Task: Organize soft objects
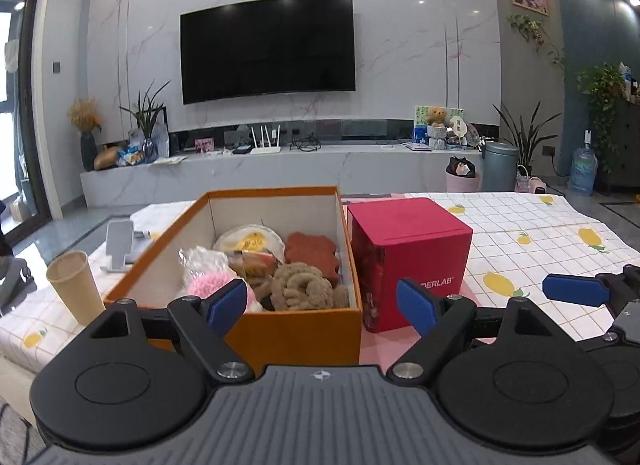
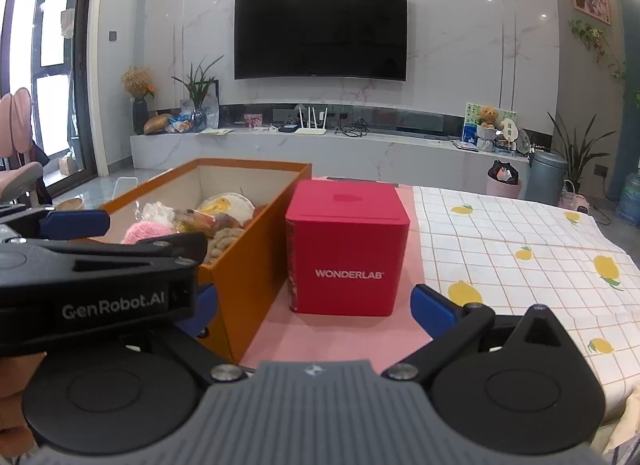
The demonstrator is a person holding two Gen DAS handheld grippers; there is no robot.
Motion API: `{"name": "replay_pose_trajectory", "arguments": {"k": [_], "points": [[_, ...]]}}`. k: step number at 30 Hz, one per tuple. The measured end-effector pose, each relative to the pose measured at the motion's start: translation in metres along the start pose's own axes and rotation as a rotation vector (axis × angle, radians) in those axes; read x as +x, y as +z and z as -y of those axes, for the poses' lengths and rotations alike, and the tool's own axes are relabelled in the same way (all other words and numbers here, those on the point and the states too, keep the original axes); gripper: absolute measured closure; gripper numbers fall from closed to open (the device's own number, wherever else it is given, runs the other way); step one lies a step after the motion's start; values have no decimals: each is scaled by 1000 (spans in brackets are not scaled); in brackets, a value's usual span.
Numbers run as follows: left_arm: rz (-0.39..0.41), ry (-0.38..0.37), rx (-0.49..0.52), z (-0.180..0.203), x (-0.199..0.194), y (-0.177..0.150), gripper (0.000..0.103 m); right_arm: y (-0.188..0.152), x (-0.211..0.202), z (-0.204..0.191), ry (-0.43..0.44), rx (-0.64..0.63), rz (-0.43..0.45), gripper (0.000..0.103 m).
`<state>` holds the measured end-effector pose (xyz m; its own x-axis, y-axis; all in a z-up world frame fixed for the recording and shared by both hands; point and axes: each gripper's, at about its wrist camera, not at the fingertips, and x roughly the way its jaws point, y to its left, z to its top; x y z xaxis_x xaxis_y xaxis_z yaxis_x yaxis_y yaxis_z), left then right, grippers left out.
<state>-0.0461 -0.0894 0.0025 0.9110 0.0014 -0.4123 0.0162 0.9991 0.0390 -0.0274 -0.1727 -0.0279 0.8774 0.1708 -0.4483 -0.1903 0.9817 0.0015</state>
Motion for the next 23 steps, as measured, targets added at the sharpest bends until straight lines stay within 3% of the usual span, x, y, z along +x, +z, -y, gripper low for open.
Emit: {"name": "replay_pose_trajectory", "arguments": {"k": [23], "points": [[-26,13,5,4,2,-4,4,-8,3,-1,-13,2,-28,3]]}}
